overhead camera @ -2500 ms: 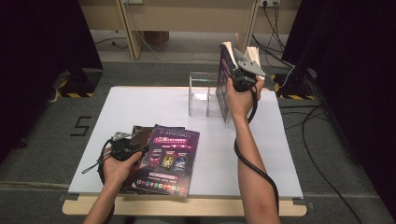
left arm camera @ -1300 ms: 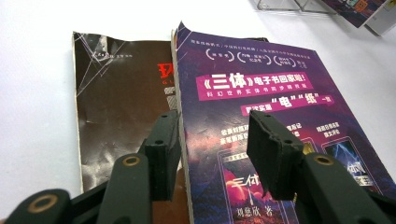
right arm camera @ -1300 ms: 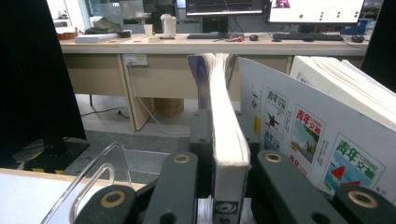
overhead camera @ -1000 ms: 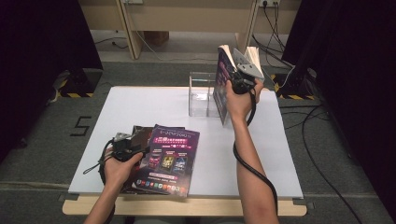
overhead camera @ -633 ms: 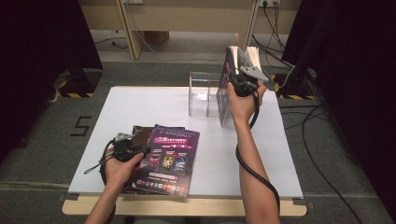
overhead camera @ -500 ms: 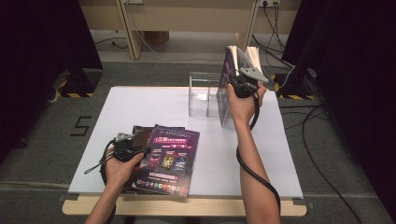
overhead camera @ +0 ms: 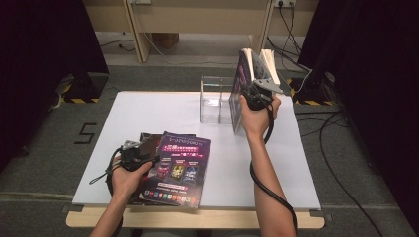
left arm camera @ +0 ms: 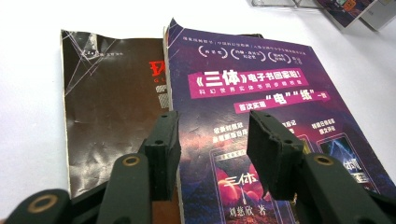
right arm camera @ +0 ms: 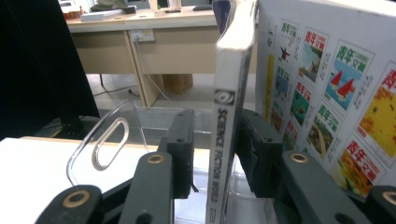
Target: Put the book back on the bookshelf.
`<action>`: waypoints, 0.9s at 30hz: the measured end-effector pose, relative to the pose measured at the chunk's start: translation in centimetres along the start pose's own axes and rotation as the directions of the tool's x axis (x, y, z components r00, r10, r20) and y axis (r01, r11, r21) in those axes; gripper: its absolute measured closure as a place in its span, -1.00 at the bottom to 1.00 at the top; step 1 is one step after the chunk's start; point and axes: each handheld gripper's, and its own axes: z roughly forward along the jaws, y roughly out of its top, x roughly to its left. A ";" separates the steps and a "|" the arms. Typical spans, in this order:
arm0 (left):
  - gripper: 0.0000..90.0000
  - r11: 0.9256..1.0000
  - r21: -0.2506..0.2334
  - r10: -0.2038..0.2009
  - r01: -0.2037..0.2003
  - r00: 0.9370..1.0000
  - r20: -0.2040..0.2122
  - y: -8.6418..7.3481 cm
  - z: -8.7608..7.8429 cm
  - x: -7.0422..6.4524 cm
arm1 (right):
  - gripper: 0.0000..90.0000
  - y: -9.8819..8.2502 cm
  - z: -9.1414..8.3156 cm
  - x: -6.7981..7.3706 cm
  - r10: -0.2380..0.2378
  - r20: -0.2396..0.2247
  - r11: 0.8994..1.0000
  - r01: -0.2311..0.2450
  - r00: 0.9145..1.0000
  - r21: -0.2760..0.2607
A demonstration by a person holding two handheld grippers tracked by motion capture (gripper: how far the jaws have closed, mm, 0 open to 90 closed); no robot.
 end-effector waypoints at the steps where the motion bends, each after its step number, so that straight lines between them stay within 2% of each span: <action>1: 0.18 1.000 0.000 0.000 0.000 1.000 0.000 0.0 0.0 0.0 | 0.50 0.0 0.0 0.0 0.000 -0.001 1.000 0.000 1.000 0.003; 8: 0.18 1.000 0.004 0.003 -0.003 1.000 0.002 0.0 0.1 -0.1 | 0.47 -0.6 -0.5 -0.2 -0.008 0.002 1.000 0.008 1.000 0.014; 10: 0.18 1.000 0.006 0.002 -0.002 1.000 0.002 0.0 0.1 -0.1 | 0.47 -0.8 -0.7 -0.1 0.007 0.000 1.000 -0.007 1.000 0.015; 19: 0.18 1.000 0.006 0.005 -0.005 1.000 0.003 0.0 0.1 -0.2 | 0.46 -1.4 -1.1 -0.4 -0.017 0.010 1.000 0.017 1.000 0.015; 27: 0.18 1.000 0.005 0.005 -0.005 1.000 0.003 0.0 0.1 -0.2 | 0.46 -1.8 -1.6 -0.6 -0.016 0.012 1.000 0.016 1.000 0.017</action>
